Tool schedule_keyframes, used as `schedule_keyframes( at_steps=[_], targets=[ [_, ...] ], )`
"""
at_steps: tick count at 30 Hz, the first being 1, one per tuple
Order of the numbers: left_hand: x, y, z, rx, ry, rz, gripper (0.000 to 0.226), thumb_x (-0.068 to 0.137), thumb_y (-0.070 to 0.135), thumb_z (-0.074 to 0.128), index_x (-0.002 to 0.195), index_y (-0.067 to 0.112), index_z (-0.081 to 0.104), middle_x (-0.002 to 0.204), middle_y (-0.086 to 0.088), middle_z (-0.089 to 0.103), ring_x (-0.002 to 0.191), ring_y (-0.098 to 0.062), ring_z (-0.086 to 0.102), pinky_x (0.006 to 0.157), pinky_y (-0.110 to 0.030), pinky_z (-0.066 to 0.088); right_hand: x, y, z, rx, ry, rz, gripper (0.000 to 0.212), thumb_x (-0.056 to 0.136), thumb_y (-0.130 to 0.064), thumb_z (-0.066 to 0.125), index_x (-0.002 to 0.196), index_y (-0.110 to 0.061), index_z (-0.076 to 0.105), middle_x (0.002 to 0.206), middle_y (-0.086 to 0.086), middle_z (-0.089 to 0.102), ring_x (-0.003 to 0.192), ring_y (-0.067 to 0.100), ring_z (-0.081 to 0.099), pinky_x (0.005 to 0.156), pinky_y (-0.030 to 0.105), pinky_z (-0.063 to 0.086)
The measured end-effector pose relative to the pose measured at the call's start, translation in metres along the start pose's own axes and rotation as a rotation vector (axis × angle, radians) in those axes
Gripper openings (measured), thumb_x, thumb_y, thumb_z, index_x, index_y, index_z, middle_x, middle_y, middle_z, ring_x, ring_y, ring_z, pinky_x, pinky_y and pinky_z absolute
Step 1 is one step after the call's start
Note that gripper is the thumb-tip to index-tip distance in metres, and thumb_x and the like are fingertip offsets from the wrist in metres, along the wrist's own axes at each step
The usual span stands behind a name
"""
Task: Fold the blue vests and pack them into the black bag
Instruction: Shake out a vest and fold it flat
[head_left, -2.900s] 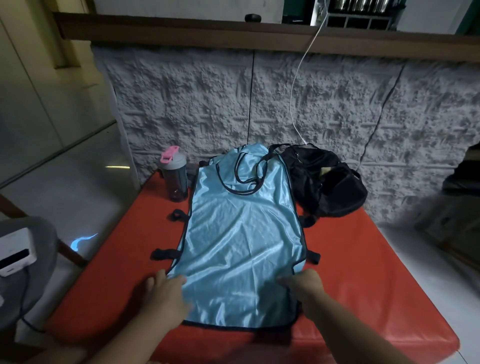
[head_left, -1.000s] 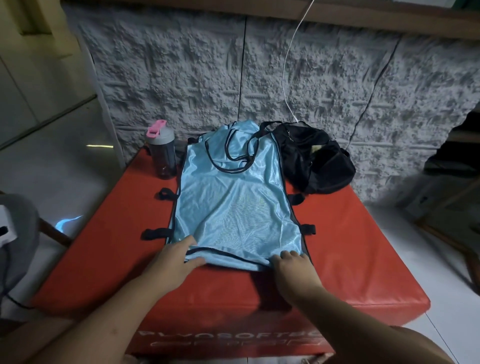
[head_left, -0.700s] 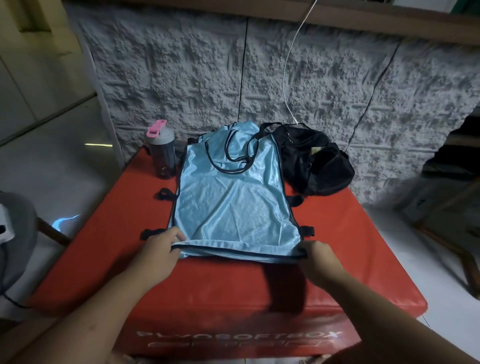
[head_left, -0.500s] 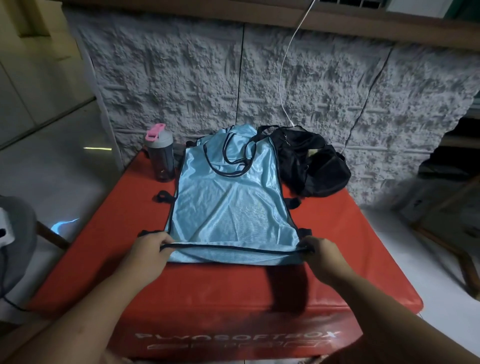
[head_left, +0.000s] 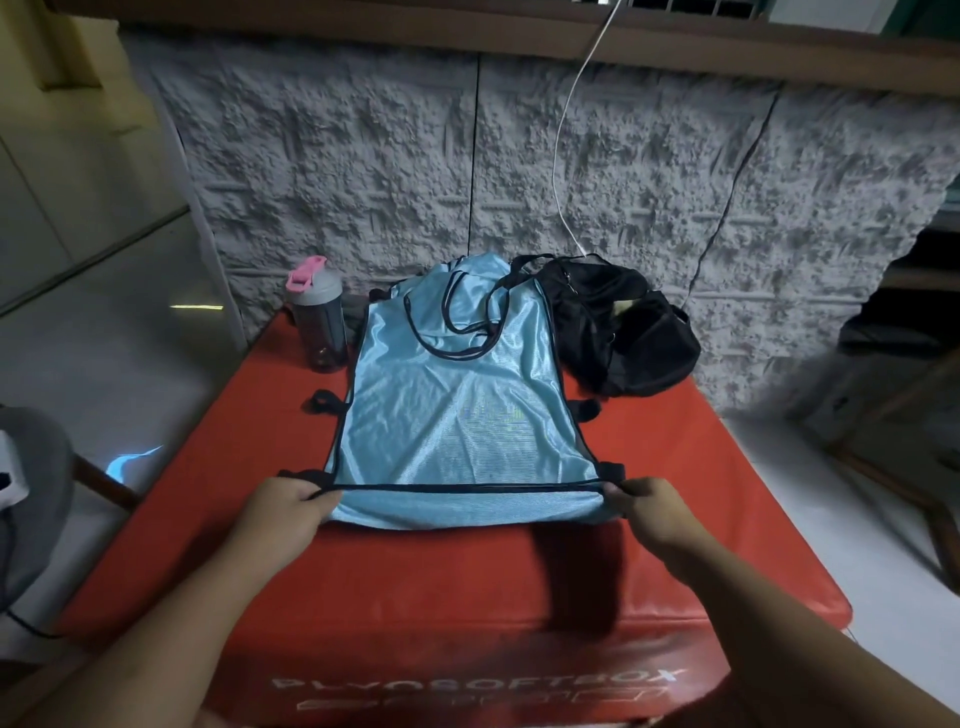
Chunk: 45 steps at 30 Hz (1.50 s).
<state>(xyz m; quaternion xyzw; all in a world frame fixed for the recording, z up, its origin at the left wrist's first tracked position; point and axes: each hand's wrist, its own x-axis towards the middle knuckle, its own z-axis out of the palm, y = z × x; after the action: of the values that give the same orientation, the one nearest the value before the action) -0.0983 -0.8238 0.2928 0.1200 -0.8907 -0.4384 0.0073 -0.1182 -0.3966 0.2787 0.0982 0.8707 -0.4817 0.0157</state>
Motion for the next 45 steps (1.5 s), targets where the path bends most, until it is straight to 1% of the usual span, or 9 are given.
schedule_keyframes(
  at_steps=[3,7,14,17,23,28,33,37,45],
  targets=[
    [0.004,-0.003,-0.001,0.007,-0.008,0.023,0.034,0.088,0.018,0.074,0.060,0.004,0.061,0.049,-0.006,0.052,0.049,-0.015,0.046,0.057,-0.031,0.036,0.006,0.001,-0.002,-0.098,-0.011,-0.110,0.033,0.096,-0.017,0.067,0.072,0.006,0.065,0.058,-0.007,0.042,0.057,0.009,0.036,0.054,0.031,0.030],
    [0.010,-0.004,-0.003,-0.070,0.033,0.014,0.008,0.085,0.011,0.077,0.081,0.017,0.073,0.068,-0.003,0.073,0.067,-0.025,0.068,0.068,-0.039,0.052,0.012,-0.001,-0.008,-0.052,-0.068,-0.191,0.014,0.089,0.000,0.070,0.087,-0.010,0.079,0.068,-0.008,0.070,0.062,-0.002,0.052,0.060,0.016,0.043],
    [0.013,0.003,-0.010,-0.127,0.038,-0.042,0.012,0.089,0.011,0.074,0.077,0.011,0.074,0.075,-0.014,0.074,0.069,-0.022,0.062,0.065,-0.032,0.041,0.029,0.005,-0.015,-0.199,-0.084,-0.195,0.022,0.084,0.001,0.074,0.067,-0.012,0.071,0.057,-0.008,0.058,0.055,0.001,0.044,0.058,0.026,0.042],
    [0.011,0.008,-0.012,-0.124,0.042,-0.046,0.014,0.089,0.011,0.074,0.075,0.011,0.075,0.076,-0.014,0.074,0.069,-0.022,0.062,0.064,-0.032,0.040,0.032,-0.001,-0.013,-0.258,-0.079,-0.216,0.040,0.086,0.000,0.071,0.054,-0.021,0.057,0.047,-0.014,0.048,0.048,-0.001,0.041,0.051,0.018,0.035],
    [0.006,0.016,-0.017,-0.142,0.041,-0.070,0.016,0.089,0.009,0.073,0.073,0.008,0.076,0.079,-0.012,0.075,0.074,-0.021,0.063,0.066,-0.031,0.042,0.033,-0.002,-0.013,-0.199,-0.136,-0.244,0.032,0.097,-0.007,0.065,0.065,-0.013,0.064,0.054,-0.018,0.044,0.054,-0.002,0.037,0.054,0.021,0.033],
    [0.007,0.014,-0.019,-0.187,0.023,-0.116,0.015,0.089,0.009,0.073,0.075,0.010,0.078,0.070,-0.010,0.070,0.061,-0.019,0.053,0.060,-0.030,0.039,0.032,-0.008,-0.010,-0.219,-0.066,-0.203,0.050,0.103,-0.024,0.056,0.056,-0.021,0.037,0.053,-0.012,0.030,0.051,0.005,0.025,0.050,0.025,0.023],
    [0.007,0.014,-0.021,-0.176,0.026,-0.119,0.011,0.090,0.016,0.074,0.080,0.013,0.077,0.080,-0.025,0.071,0.054,-0.022,0.055,0.062,-0.033,0.045,0.031,-0.010,-0.013,-0.192,0.036,-0.283,0.036,0.099,-0.011,0.061,0.063,-0.007,0.061,0.051,-0.002,0.056,0.050,0.007,0.047,0.058,0.038,0.047],
    [0.007,0.019,-0.020,-0.187,0.069,-0.096,0.009,0.091,0.011,0.072,0.083,0.012,0.076,0.081,-0.018,0.073,0.046,-0.019,0.054,0.056,-0.027,0.045,0.036,-0.011,-0.009,-0.204,0.115,-0.290,0.021,0.094,-0.007,0.063,0.075,-0.013,0.068,0.057,-0.003,0.059,0.053,0.008,0.048,0.055,0.031,0.041],
    [0.013,0.026,-0.016,-0.212,0.105,-0.109,0.008,0.095,0.010,0.066,0.091,0.011,0.073,0.087,-0.006,0.072,0.053,-0.025,0.058,0.062,-0.030,0.047,0.043,-0.016,0.003,-0.205,0.039,-0.215,0.048,0.104,-0.016,0.051,0.059,-0.019,0.036,0.054,-0.012,0.032,0.057,0.011,0.028,0.055,0.037,0.025]
  ],
)
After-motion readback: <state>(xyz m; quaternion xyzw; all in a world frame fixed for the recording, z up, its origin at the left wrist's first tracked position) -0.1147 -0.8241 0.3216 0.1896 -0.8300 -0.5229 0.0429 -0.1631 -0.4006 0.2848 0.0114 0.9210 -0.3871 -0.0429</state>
